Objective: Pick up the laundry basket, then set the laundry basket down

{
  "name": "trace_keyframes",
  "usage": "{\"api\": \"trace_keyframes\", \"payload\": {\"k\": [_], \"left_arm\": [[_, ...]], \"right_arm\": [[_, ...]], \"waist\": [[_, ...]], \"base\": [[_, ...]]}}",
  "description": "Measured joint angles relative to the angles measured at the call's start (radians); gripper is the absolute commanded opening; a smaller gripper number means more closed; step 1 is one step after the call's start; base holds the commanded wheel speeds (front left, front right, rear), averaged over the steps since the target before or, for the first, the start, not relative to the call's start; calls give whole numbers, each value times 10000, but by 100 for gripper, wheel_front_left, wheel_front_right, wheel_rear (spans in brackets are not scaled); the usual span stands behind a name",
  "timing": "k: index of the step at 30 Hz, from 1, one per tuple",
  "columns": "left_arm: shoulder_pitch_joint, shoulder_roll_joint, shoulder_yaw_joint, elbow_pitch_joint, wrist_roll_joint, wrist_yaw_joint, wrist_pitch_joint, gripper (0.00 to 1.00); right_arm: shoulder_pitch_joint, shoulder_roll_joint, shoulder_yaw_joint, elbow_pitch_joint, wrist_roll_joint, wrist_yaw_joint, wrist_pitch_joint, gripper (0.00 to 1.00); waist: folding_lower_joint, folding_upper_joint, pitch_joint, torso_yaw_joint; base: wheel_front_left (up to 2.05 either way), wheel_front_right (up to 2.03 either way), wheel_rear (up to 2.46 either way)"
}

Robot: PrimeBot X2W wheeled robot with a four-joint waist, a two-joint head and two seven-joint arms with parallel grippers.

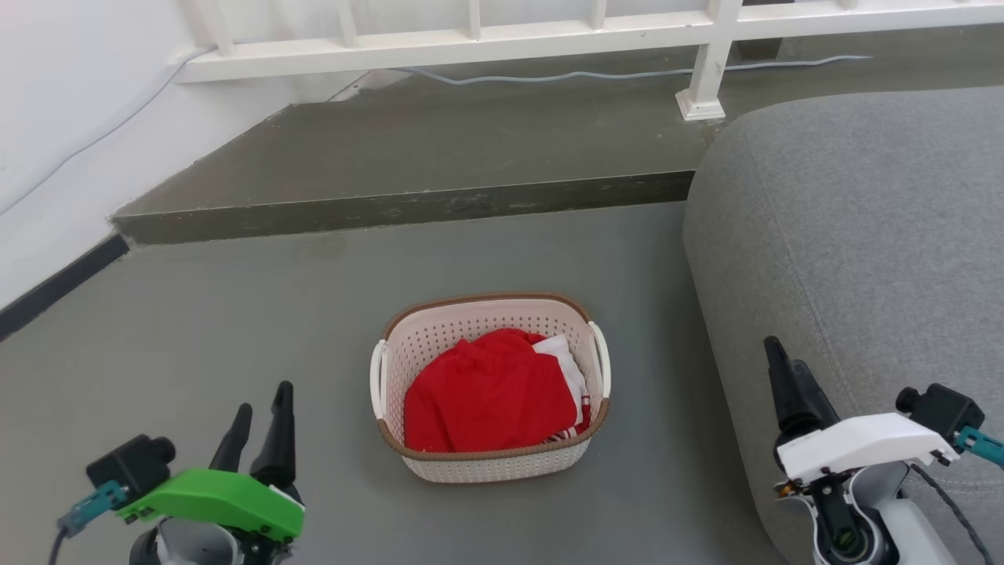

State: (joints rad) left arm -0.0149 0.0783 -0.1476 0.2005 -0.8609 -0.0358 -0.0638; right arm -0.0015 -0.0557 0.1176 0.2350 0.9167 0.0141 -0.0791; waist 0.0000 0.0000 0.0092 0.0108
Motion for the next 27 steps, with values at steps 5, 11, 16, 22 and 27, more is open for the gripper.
{"api": "trace_keyframes", "payload": {"k": [5, 11, 16, 22, 27], "left_arm": [[7, 23, -234, -8, 771, 96, -134, 100], [12, 10, -437, -58, 1534, 291, -337, 100], [19, 6, -556, -119, 2161, 407, -449, 100], [48, 4, -773, -148, 2874, 541, -654, 100], [108, 2, -892, -155, 3480, 627, -838, 100]], "right_arm": [[27, 8, 205, -27, -706, -150, -167, 100], [104, 17, 391, -59, -1461, -249, -324, 100], [107, 31, 558, -140, -2073, -347, -477, 100], [111, 54, 757, -242, -2800, -525, -627, 100], [121, 63, 926, -313, -3430, -616, -771, 100]], "waist": [[0, 0, 6, 10], [0, 0, 9, 29], [0, 0, 11, 45], [0, 0, 18, 60], [0, 0, 29, 70]], "base": [[0, 0, 0], [0, 0, 0], [0, 0, 0], [0, 0, 0], [0, 0, 0]]}}
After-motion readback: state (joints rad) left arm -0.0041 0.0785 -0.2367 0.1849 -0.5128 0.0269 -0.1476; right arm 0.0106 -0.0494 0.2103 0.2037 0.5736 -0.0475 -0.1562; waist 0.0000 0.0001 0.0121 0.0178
